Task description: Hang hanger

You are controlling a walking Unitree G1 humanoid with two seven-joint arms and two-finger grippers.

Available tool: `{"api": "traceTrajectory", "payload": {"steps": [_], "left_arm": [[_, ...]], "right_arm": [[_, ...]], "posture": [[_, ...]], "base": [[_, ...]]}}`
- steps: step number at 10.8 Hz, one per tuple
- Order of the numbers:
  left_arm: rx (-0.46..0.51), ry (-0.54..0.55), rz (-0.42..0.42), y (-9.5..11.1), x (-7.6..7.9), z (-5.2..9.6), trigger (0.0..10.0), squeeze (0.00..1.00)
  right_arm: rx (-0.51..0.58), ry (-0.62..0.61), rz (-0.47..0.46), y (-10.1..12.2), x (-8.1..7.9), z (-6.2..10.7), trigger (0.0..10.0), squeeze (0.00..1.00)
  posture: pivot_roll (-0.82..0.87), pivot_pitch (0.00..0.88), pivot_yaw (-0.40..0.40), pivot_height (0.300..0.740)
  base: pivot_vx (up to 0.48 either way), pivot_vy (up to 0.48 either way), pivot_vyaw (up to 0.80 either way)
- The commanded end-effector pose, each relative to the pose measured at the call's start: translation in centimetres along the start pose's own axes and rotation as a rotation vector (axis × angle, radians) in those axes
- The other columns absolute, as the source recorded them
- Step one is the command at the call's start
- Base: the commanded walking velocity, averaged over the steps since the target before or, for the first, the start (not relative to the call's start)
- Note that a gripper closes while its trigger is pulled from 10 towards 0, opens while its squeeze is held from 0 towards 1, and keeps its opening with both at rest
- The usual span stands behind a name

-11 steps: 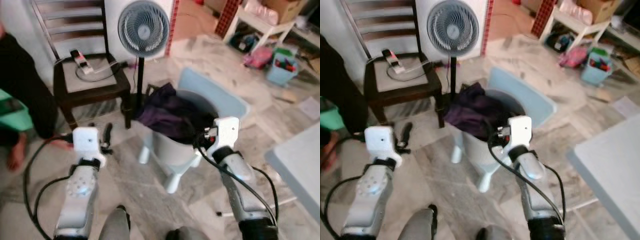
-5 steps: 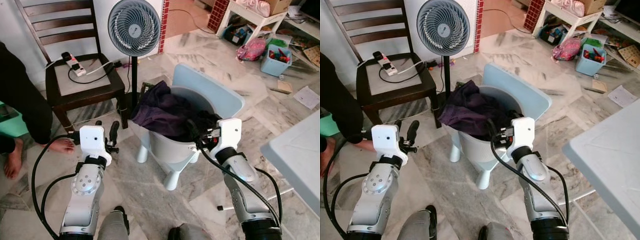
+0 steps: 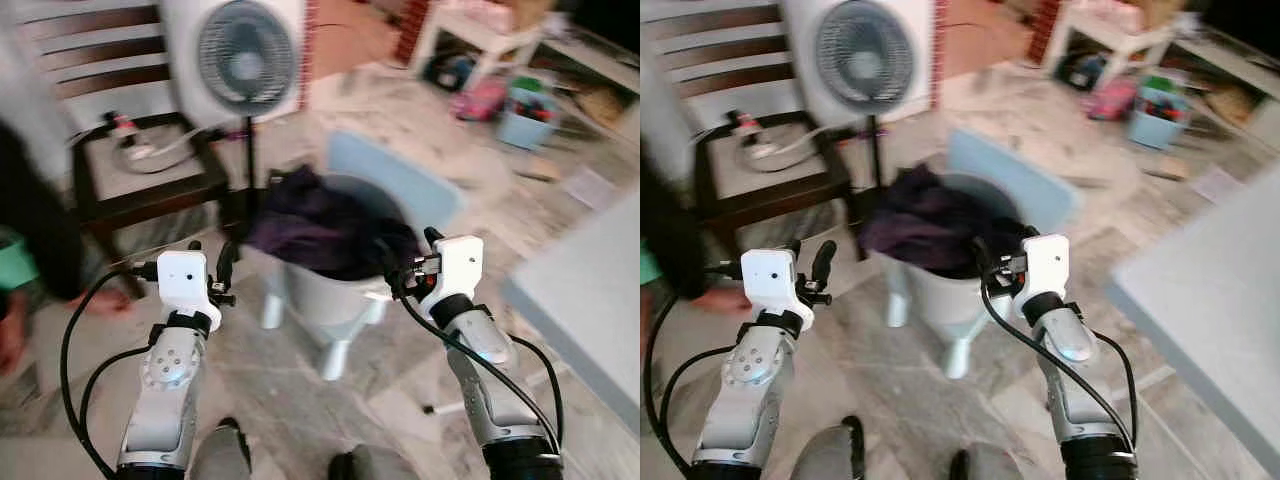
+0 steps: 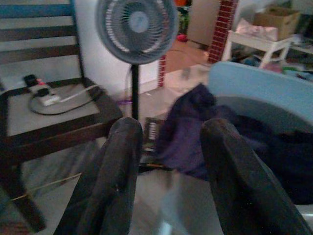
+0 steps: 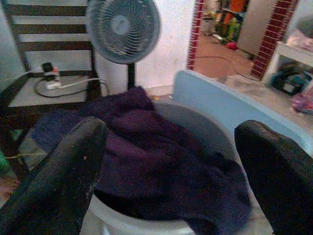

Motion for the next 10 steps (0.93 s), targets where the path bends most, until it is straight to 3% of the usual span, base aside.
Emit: {"api": "traceTrajectory", "payload": {"steps": [1, 3, 7, 10], "left_arm": [[0.0, -0.013, -0.002, 0.0, 0.3, 0.0, 10.0, 0.0], [0.006, -0.021, -0.011, 0.1, 0.4, 0.0, 10.0, 0.0], [-0.016, -0.029, -0.064, -0.7, -1.0, 0.7, 10.0, 0.0], [-0.023, -0.006, -0.09, -0.8, -1.6, 1.0, 10.0, 0.0]], "right_arm": [[0.013, -0.025, 0.0, 0.2, 0.6, 0.3, 10.0, 0.0], [0.014, -0.031, 0.001, 0.3, 0.7, 0.4, 10.0, 0.0], [0.002, -0.059, 0.002, -0.4, 1.3, 0.9, 10.0, 0.0], [-0.013, -0.097, 0.017, -0.7, 2.4, 1.8, 10.0, 0.0]], "posture": [[-0.04, 0.122, -0.1, 0.74], [-0.04, 0.123, -0.1, 0.74], [-0.02, 0.103, -0.094, 0.74], [-0.02, 0.101, -0.105, 0.74]], "base": [[0.0, -0.281, 0.0], [0.0, -0.281, 0.0], [0.0, -0.261, 0.0], [0.0, 0.0, 0.0]]}}
Point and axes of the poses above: a point about 5 cm out from each wrist's last joint towards the gripper, its own z axis pointing back from the gripper into the wrist, its own y axis along the axis of the wrist's last joint, x = y × z, the point moved 2 cm from there along -z, pointing out of the wrist towards the gripper, and after that the axes turned 8 degrees about -z, right-handed, at the moved point
